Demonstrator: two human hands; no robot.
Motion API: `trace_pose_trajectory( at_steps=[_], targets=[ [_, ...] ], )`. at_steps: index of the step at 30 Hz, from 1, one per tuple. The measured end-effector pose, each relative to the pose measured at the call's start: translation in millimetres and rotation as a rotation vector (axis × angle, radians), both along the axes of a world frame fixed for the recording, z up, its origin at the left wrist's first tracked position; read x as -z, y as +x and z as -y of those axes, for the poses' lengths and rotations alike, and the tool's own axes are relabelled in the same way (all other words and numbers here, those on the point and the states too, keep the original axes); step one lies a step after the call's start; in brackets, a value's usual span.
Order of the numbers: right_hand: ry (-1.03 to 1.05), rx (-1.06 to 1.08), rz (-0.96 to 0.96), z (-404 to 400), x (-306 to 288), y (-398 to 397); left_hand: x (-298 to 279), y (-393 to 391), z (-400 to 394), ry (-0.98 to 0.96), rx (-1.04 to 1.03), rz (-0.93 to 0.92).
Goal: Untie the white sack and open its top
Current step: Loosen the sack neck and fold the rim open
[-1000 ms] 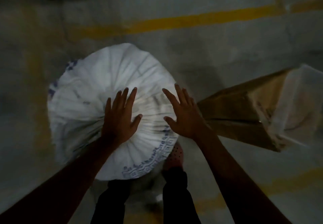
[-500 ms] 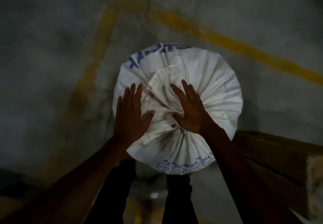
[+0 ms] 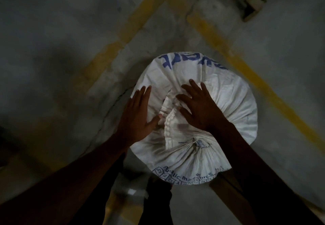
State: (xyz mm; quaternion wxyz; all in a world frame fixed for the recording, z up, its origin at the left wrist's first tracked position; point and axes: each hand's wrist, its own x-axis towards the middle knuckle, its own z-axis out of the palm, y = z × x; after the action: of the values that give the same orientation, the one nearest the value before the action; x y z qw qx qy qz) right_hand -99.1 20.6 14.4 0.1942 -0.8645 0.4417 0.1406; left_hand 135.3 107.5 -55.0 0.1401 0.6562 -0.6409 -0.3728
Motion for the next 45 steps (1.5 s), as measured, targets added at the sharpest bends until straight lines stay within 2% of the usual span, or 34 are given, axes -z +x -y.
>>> trace_pose_trajectory(
  at_steps=[8,20,29,35,39,42,45],
  targets=[
    [0.041,-0.375,-0.032,16,10,12,-1,14,4,-0.009,-0.008,-0.006],
    [-0.045,-0.478,0.044,-11,-9,-7,-8,0,1,-0.005,0.081,0.011],
    [-0.041,-0.343,-0.092,-47,-26,-64,-11,-37,0,-0.131,0.256,0.151],
    [0.073,-0.181,-0.122,-74,-23,-111,-14,-69,3,-0.185,0.353,0.171],
    [0.180,-0.071,-0.111,-88,-19,-124,-18,-86,3,-0.279,0.430,0.293],
    [0.146,-0.025,-0.147,-94,-12,-128,-19,-94,5,-0.328,0.511,0.375],
    [0.114,-0.006,-0.182,-97,-8,-135,-14,-100,3,-0.374,0.628,0.341]
  ],
)
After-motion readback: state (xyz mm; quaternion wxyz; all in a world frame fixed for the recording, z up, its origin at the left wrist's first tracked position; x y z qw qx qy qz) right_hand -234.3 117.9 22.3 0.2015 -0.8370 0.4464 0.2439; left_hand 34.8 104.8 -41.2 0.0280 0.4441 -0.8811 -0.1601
